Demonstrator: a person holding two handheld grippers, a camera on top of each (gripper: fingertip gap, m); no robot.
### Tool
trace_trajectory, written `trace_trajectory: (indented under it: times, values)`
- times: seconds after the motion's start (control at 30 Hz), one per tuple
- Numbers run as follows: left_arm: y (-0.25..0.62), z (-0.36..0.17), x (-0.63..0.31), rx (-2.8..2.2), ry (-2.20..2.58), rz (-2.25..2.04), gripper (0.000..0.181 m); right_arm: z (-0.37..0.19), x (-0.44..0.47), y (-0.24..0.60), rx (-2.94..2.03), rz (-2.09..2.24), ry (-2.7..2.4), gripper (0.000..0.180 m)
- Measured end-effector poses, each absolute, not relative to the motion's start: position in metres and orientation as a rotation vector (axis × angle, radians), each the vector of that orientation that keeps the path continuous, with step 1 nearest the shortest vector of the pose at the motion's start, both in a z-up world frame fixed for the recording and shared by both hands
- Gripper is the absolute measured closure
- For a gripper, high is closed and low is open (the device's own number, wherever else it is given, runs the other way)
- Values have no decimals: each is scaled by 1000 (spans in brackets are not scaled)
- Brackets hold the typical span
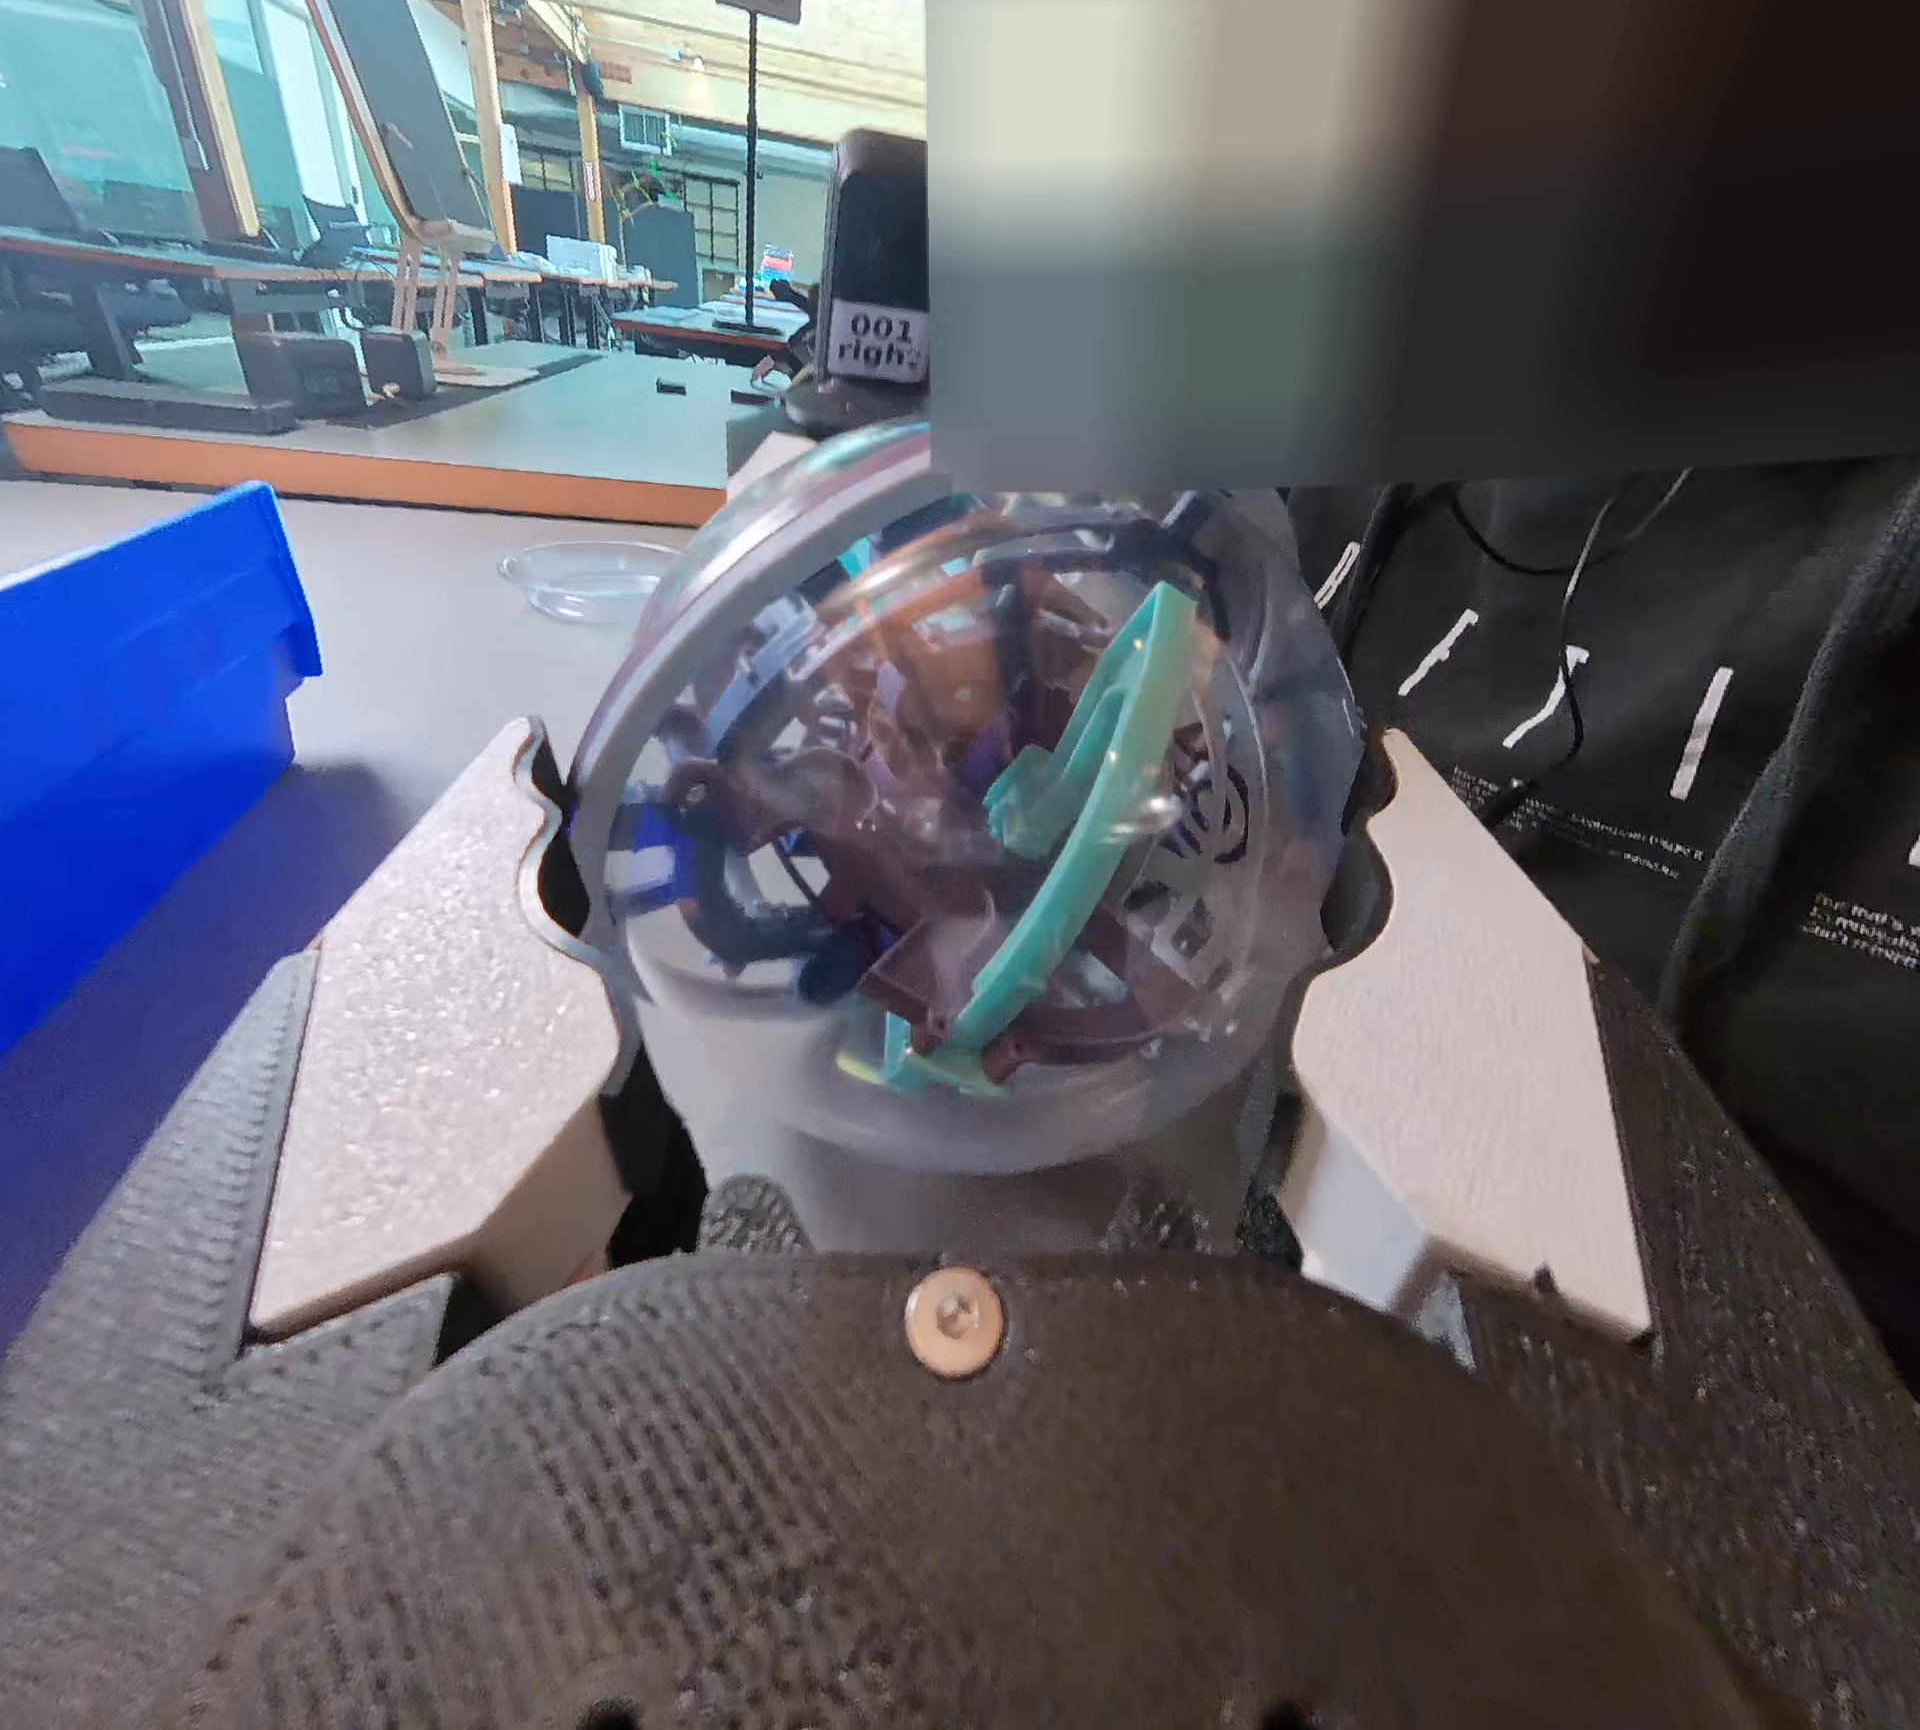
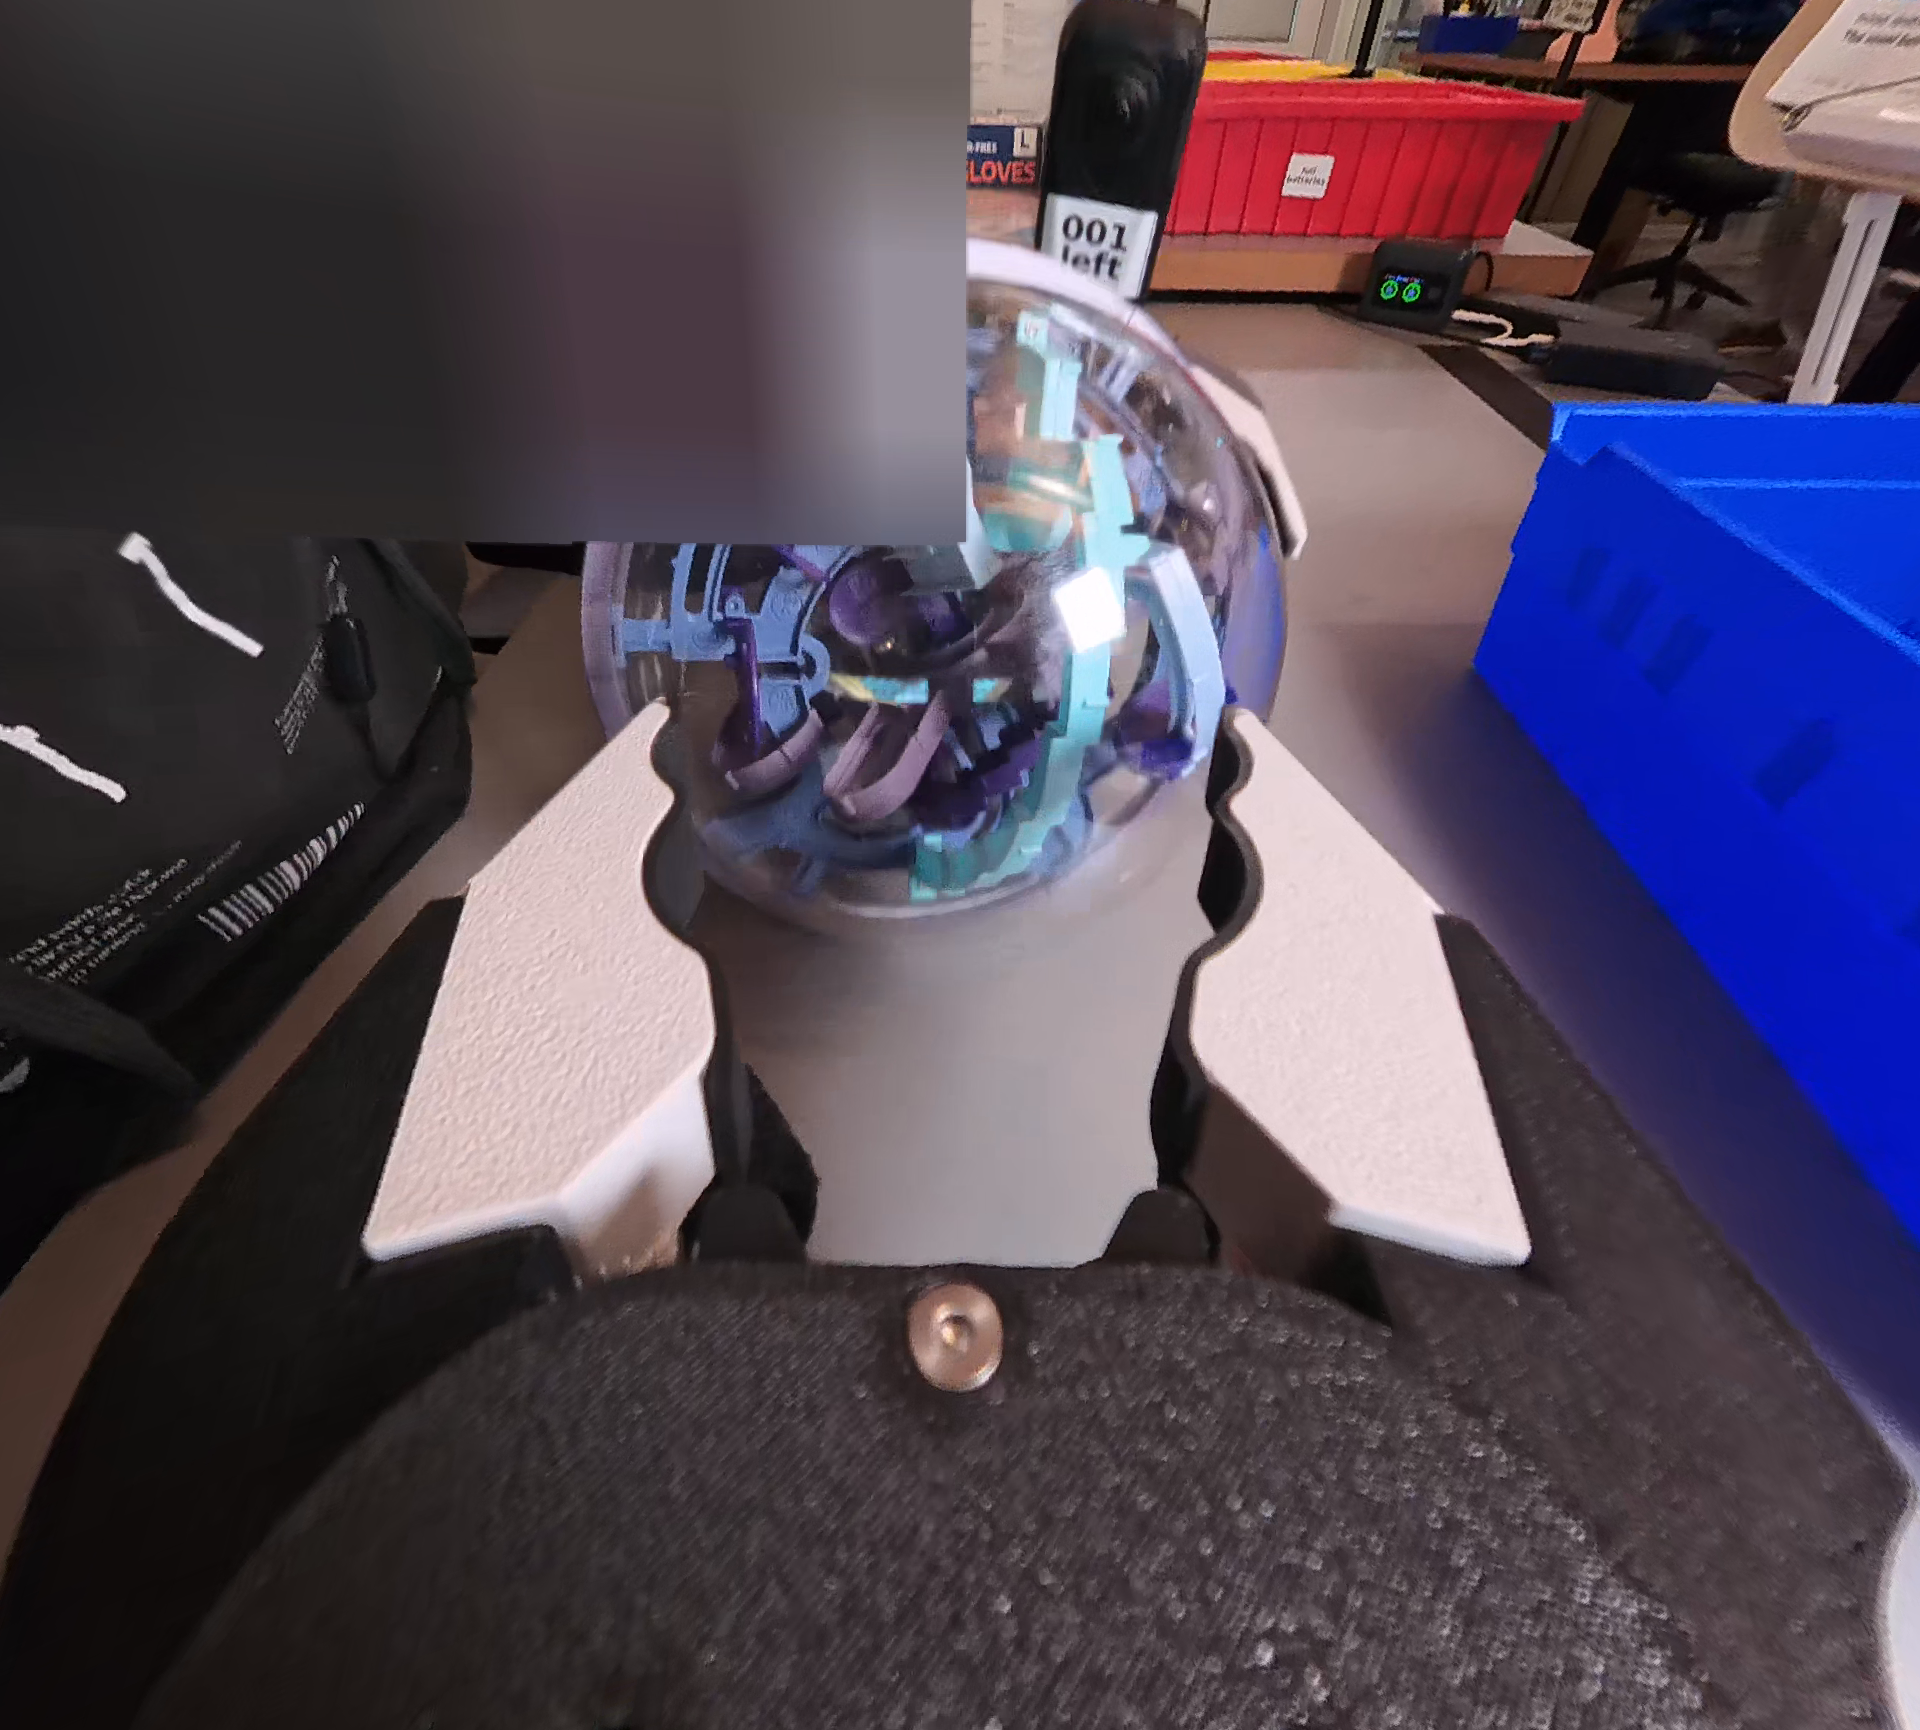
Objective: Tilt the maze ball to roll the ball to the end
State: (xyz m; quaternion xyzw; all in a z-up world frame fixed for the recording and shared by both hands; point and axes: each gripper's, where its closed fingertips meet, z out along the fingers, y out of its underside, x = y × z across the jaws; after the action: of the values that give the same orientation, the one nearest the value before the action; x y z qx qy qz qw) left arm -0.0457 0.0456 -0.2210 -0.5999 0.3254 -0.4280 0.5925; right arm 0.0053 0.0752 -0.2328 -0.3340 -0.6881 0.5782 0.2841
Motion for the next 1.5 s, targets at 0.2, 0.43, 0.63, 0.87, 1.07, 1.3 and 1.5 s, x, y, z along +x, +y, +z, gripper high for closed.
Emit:
trace_trajectory:
  times: [0.2,0.43,0.63,0.87,1.07,1.3,1.5]
  values:
    - [47,-231,-40,-1436,770,-1014,37,-223,9,74,-848,1535,-1814,83]
    - [48,-213,-45,-1393,706,-1062,49,-229,9,72,-828,1484,-1849,84]
    - [64,-201,-37,-1468,696,-1094,60,-229,7,81,-875,1524,-1804,83]
    - [104,-197,-37,-1678,517,-1122,64,-242,13,110,-993,1579,-1797,82]
    - [128,-201,-27,-1882,492,-1153,65,-260,20,123,-1015,1475,-1867,80]
    - [137,-204,-16,-1979,543,-1165,64,-266,26,125,-1047,1426,-1862,81]
    - [137,-204,-14,-1966,556,-1155,63,-267,27,125,-1049,1428,-1857,80]
